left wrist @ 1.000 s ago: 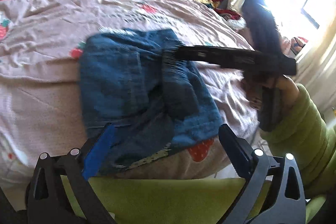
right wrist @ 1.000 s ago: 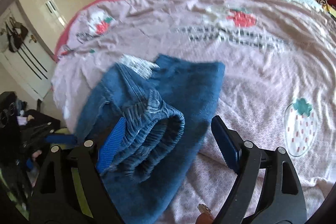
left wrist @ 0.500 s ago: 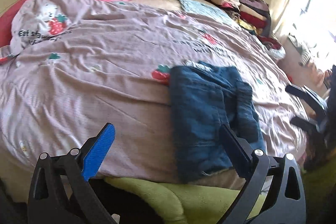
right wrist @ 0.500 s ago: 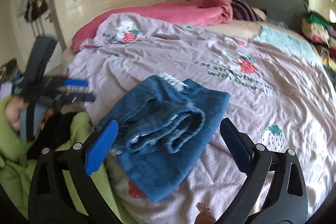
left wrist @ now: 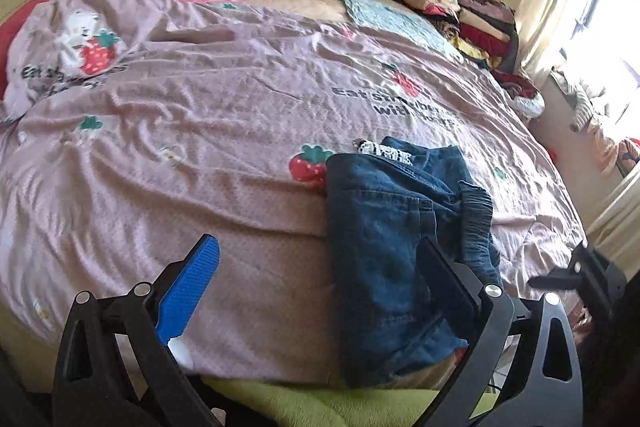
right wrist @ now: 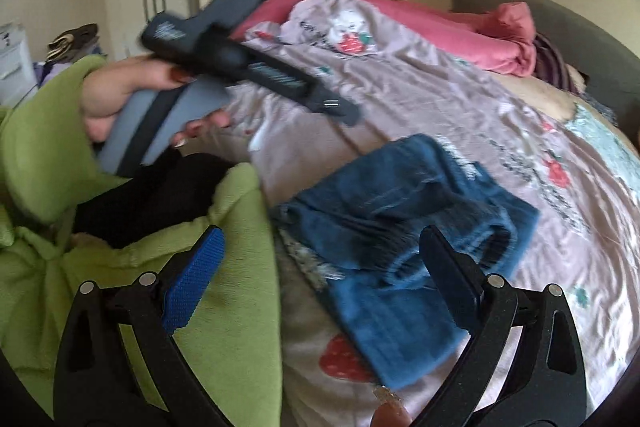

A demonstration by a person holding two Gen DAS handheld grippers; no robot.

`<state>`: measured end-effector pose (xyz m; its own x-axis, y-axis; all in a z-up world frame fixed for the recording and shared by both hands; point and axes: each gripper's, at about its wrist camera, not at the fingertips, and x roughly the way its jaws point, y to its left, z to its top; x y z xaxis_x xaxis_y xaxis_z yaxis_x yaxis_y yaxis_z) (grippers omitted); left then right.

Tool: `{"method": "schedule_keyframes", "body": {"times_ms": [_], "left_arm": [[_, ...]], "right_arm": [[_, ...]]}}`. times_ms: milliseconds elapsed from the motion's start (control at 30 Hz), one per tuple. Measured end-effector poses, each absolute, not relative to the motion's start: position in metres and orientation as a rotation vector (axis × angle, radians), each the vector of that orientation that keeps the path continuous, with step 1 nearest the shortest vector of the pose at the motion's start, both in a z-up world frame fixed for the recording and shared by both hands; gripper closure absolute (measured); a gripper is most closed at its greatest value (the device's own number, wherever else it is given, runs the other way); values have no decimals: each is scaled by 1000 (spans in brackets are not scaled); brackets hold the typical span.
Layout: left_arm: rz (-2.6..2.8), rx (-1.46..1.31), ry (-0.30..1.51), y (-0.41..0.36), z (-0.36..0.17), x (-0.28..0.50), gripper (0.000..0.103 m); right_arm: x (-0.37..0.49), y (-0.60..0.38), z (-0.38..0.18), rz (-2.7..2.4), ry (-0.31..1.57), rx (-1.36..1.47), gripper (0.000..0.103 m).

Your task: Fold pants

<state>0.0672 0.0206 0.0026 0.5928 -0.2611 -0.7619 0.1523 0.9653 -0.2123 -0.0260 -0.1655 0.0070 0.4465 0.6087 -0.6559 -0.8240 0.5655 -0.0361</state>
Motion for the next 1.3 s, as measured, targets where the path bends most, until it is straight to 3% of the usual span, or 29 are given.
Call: {"method": "schedule_keyframes", "body": {"times_ms": [267, 433, 467, 500, 533, 567, 600, 833, 1067, 1300], "left_arm": [[-284, -91, 979, -2, -9, 104, 4], [-379, -121, 994, -13, -20, 117, 5], [-391, -128, 1002, -16, -24, 120, 6], [-399, -131, 1006, -18, -26, 122, 8], [-411, -129, 1018, -22, -32, 124, 13], [-415, -120, 1029, -25, -36, 125, 33], [-413, -108, 1042, -28, -42, 126, 37], [-395, -110, 1021, -31, -58, 123, 30], [-384, -93, 1003, -32, -53, 116, 23], [-393, -66, 957, -35, -38, 103, 23]], "right_arm": [[-13, -141, -18, 959, 679, -503, 36], [-5, -127, -32, 969, 687, -587, 62], [-3, -125, -34, 972, 689, -597, 74], [-1, -124, -36, 982, 696, -600, 85], [0, -125, -37, 1022, 721, -578, 88], [0, -126, -36, 1040, 731, -563, 93], [-2, -130, -35, 1065, 755, -550, 95], [-12, -151, -57, 1054, 785, -543, 97], [-10, -163, -44, 1034, 803, -436, 96], [-13, -183, -17, 992, 791, -362, 78]]}}
